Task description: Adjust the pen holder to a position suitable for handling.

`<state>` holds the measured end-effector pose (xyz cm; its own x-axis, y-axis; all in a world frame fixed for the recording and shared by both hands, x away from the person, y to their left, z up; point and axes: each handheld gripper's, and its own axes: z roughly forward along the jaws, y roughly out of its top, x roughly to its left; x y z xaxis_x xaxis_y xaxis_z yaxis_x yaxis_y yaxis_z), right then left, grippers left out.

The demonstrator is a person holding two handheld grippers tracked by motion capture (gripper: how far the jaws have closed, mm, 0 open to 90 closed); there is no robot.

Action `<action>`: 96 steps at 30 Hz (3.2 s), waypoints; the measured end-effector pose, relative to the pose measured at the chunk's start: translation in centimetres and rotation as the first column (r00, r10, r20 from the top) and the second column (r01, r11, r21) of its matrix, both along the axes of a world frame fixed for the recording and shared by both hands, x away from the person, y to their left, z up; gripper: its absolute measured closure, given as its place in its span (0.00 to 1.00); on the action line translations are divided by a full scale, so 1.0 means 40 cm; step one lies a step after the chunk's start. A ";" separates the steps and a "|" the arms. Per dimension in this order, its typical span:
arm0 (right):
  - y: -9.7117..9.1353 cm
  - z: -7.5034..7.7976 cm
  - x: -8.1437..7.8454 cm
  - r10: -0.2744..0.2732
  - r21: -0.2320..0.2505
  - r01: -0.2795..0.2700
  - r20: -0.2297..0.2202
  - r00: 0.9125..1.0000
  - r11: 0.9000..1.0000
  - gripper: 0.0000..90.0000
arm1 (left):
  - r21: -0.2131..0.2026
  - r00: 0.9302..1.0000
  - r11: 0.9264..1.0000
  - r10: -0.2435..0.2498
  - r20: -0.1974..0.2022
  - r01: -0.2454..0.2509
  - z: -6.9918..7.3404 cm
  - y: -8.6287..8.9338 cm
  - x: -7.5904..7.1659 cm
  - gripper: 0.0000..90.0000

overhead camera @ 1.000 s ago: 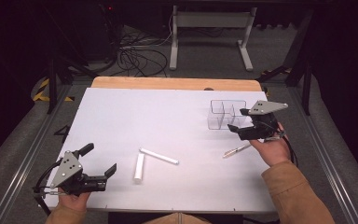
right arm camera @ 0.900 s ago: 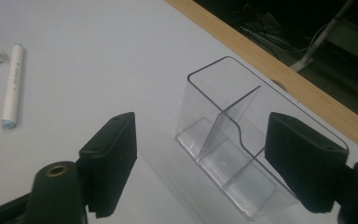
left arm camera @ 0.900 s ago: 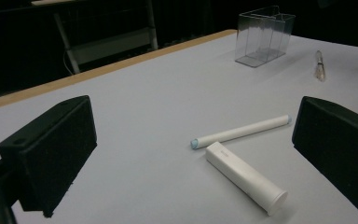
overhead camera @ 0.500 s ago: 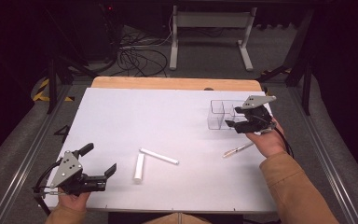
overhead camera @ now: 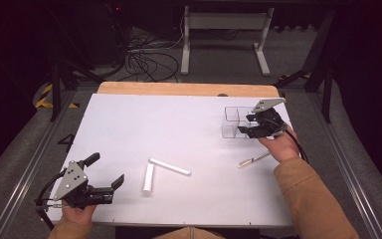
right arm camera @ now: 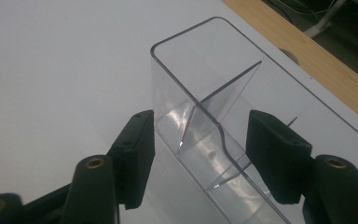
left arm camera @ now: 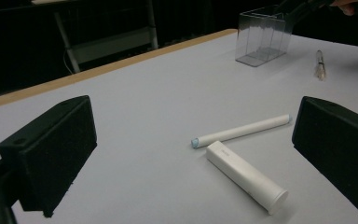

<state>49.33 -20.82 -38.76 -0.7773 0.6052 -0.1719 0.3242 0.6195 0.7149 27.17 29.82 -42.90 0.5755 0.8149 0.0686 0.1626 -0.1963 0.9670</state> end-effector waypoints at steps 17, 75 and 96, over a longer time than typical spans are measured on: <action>0.027 -0.041 0.040 -0.002 -0.038 0.000 -0.047 0.999 0.999 0.52 | -0.002 1.000 1.000 0.000 -0.003 0.000 -0.001 -0.001 0.001 0.01; 0.289 0.045 -0.032 0.411 -0.190 -0.419 -0.085 0.908 0.888 0.95 | -0.003 1.000 1.000 -0.005 -0.005 0.005 -0.002 0.002 0.001 0.01; 0.437 -0.007 -0.063 0.578 -0.210 -0.595 -0.140 0.804 0.776 0.94 | -0.005 1.000 1.000 -0.009 -0.008 0.009 -0.003 0.003 0.001 0.01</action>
<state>46.83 -3.33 -39.02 -0.9825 -0.0230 -0.1848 -0.1170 0.8483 0.5165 27.22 29.93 -43.01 0.5836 0.8098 0.0599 0.1690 -0.1933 0.9665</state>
